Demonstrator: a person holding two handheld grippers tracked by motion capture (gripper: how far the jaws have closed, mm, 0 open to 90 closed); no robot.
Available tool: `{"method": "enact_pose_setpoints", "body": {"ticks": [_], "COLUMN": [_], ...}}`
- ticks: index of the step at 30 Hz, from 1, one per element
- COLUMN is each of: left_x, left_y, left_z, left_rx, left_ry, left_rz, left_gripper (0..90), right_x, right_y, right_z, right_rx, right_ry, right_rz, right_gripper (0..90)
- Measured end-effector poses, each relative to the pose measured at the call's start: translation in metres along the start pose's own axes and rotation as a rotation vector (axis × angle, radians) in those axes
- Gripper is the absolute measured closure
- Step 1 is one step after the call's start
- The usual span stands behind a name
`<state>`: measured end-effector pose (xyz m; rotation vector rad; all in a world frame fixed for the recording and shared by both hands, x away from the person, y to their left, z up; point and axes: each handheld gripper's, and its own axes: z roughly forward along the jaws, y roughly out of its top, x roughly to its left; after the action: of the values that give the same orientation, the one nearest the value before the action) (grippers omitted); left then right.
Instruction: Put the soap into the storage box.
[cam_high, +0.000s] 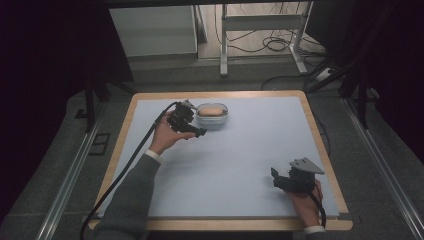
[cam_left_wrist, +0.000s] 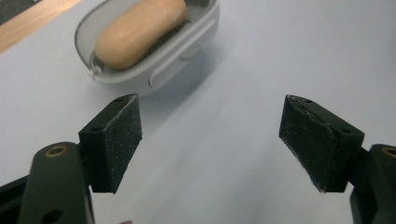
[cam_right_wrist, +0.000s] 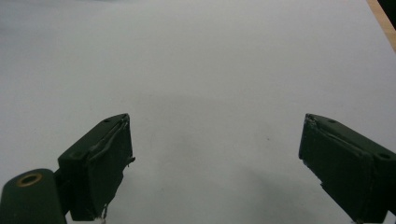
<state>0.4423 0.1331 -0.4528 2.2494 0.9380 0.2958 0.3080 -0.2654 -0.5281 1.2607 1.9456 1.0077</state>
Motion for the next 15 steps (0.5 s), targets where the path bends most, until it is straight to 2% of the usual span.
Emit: {"method": "enact_pose_setpoints", "body": {"ticks": [3, 8, 13, 15], "left_x": [-0.005, -0.016, -0.022, -0.024], "left_y": [-0.015, -0.050, -0.080, -0.089], "left_z": [-0.007, -0.018, -0.024, -0.027], "left_rx": [-0.010, -0.031, -0.006, 0.000], "left_ry": [-0.002, 0.009, 0.022, 0.047], "left_rz": [0.003, -0.008, -0.021, -0.024], "left_gripper": [20.6, 20.4, 20.0, 19.7], "right_x": [0.000, 0.001, 0.001, 0.001], "right_y": [0.000, 0.000, 0.000, 0.000], "right_z": [0.000, 0.000, 0.001, 0.000], "right_rx": [0.000, 0.001, 0.003, 0.003], "right_ry": [0.000, -0.003, -0.008, -0.009], "right_rz": [0.000, -0.002, -0.005, -0.004], "right_gripper": [9.8, 9.8, 9.9, 9.8]}}
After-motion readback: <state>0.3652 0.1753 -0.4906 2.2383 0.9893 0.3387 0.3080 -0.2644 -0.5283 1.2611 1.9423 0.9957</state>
